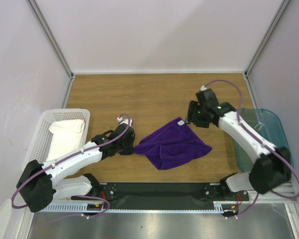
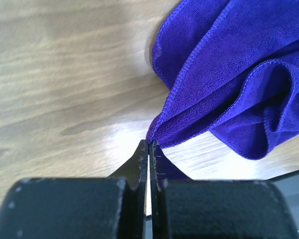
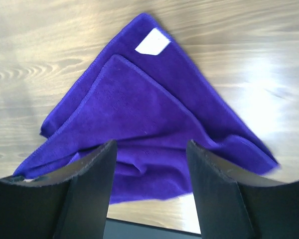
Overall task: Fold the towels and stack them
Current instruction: Flatten out the crumpled towel
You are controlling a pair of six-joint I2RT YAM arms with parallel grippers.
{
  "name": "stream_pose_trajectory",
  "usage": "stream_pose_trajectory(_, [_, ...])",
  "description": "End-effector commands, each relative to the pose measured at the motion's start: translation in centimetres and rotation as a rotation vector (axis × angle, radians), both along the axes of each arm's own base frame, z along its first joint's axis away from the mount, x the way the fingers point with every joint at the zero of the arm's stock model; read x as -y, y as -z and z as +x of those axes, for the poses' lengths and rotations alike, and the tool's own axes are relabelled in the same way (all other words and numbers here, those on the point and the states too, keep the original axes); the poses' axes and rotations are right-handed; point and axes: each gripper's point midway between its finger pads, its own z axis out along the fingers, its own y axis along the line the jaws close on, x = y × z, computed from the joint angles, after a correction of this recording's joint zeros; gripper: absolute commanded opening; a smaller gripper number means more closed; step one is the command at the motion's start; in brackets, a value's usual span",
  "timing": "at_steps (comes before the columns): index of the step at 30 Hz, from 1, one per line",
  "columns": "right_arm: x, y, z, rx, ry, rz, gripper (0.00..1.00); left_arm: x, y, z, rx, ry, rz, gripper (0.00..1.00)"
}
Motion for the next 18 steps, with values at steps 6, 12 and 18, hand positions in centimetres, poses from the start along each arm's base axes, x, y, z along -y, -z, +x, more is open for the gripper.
stream_pose_trajectory(6, [-6.8, 3.8, 6.7, 0.037, -0.020, -0.048, 0.62, 0.0, 0.0, -1.1, -0.001, -0.012, -0.057, 0.00])
stream_pose_trajectory(12, [-8.5, 7.4, 8.7, -0.019, -0.027, -0.143, 0.61, -0.8, 0.6, -1.5, -0.004, -0.011, -0.032, 0.00])
stream_pose_trajectory(18, [-8.9, 10.0, 8.9, -0.063, -0.039, -0.236, 0.59, -0.7, 0.7, -1.4, 0.003, 0.002, -0.031, 0.00])
